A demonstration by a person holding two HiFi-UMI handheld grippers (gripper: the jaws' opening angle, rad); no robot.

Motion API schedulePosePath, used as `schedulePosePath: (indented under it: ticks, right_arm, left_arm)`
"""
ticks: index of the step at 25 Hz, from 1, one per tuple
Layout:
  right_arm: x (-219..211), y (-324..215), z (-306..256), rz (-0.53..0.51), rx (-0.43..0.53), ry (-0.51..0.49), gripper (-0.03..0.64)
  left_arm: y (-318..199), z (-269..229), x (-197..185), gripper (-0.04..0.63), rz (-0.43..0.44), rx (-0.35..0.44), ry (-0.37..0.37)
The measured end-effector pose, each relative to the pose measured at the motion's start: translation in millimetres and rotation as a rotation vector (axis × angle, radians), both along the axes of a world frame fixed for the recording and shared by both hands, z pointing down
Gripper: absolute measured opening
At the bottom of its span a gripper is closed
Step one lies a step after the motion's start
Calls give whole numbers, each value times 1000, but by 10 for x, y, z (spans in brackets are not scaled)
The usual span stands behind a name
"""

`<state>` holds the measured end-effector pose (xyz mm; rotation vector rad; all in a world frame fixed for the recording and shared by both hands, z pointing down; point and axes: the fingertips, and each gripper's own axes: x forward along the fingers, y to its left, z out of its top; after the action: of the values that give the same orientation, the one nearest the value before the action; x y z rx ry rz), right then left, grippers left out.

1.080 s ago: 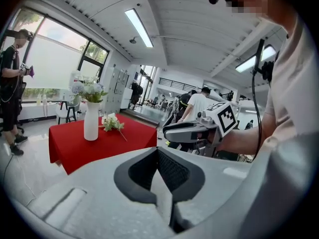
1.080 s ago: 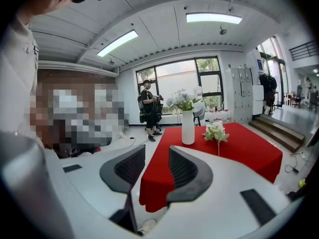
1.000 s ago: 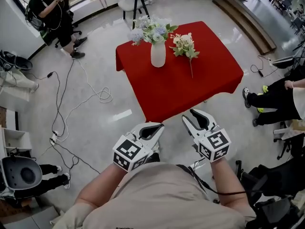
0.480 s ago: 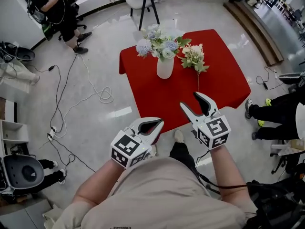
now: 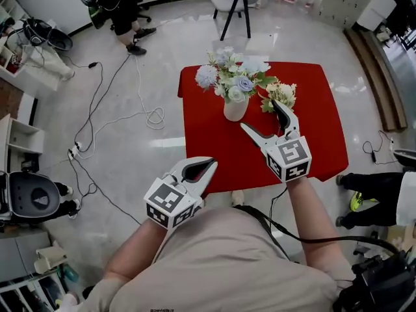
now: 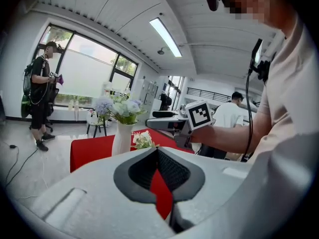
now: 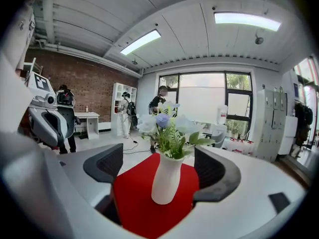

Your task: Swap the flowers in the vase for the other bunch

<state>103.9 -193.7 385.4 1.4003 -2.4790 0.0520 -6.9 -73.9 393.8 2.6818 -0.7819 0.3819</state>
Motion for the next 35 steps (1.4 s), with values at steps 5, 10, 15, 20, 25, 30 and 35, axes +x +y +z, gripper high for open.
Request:
schedulePosePath:
  ticks: [5, 10, 15, 20, 25, 30, 35]
  right_arm:
    - [155, -428, 165, -51, -9, -22, 500]
    - [134, -768, 317, -91, -23, -46, 537]
    - [43, -978, 373, -184, -20, -75, 543]
    - [-88, -1075, 366, -259, 13, -96, 541]
    - [-219, -1117, 332, -311, 38, -82, 540]
    - [-245, -1169, 356, -296, 34, -69, 538]
    - [-197, -1198, 340, -263, 66, -46, 381]
  left_arm:
    - [-113, 28, 186, 8, -89, 9, -19]
    - [-230, 68, 178, 8, -185, -10, -39]
    - [-305, 84, 183, 8, -246, -25, -59]
    - [-331, 153, 192, 8, -286, -43, -76]
    - [-329, 122, 177, 8, -296, -42, -84]
    - [-309, 134, 132, 8, -308, -50, -90]
    - [-338, 190, 143, 8, -316, -61, -99]
